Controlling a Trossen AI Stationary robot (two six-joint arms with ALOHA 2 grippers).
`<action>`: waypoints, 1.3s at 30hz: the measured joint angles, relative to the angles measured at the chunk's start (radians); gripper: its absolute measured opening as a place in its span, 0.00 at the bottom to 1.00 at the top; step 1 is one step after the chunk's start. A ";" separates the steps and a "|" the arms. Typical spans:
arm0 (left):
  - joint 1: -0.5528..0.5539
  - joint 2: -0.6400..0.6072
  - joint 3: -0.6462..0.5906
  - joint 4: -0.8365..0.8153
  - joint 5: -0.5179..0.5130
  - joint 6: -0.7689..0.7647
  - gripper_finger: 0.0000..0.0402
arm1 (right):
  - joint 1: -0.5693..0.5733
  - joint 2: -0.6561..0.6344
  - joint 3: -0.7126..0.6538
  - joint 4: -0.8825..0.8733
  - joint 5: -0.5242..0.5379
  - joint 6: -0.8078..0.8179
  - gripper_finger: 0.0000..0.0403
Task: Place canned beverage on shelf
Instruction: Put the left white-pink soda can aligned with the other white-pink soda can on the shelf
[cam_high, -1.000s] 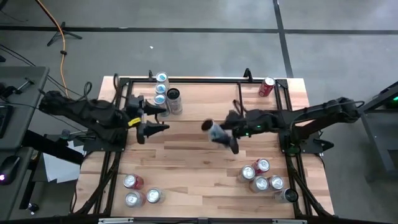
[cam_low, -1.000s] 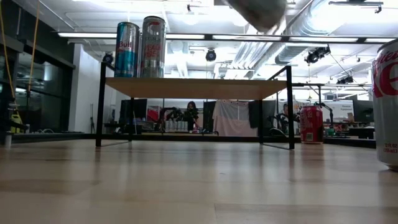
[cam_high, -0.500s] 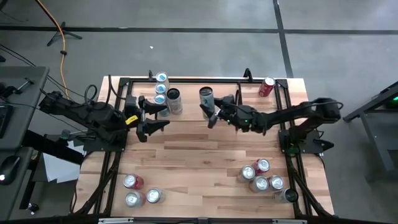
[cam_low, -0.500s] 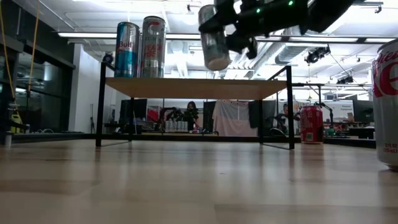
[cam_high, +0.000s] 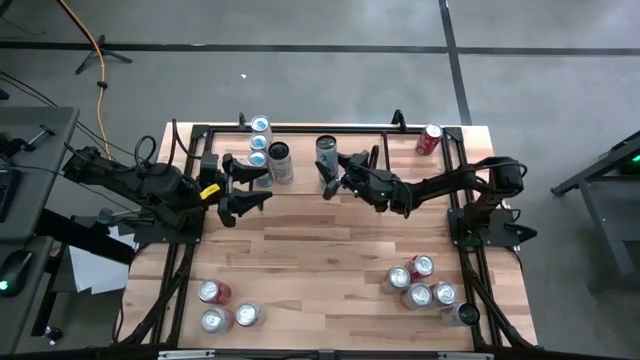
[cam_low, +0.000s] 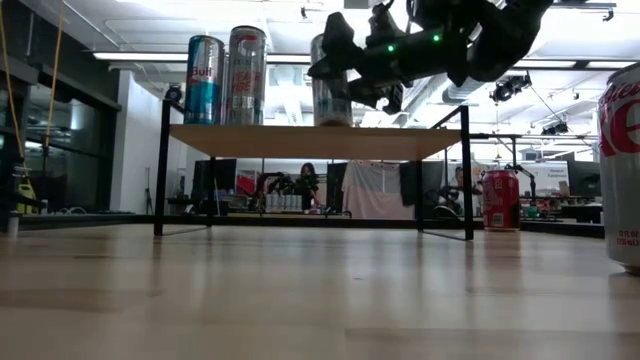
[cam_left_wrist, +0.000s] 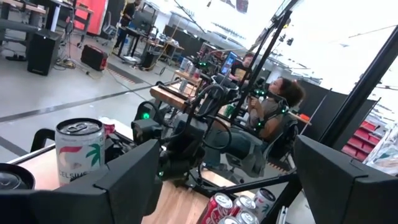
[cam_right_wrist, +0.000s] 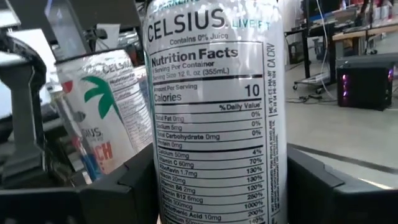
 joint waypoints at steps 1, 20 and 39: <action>0.000 0.000 0.000 -0.002 0.000 0.000 0.77 | 0.001 0.000 0.001 -0.006 -0.001 -0.010 0.60; 0.000 0.000 0.000 -0.004 0.001 0.026 0.77 | 0.028 -0.049 0.001 -0.139 -0.019 -0.013 0.72; 0.001 -0.010 0.001 0.003 -0.040 0.116 0.77 | 0.049 -0.328 0.000 -0.555 -0.015 0.027 0.73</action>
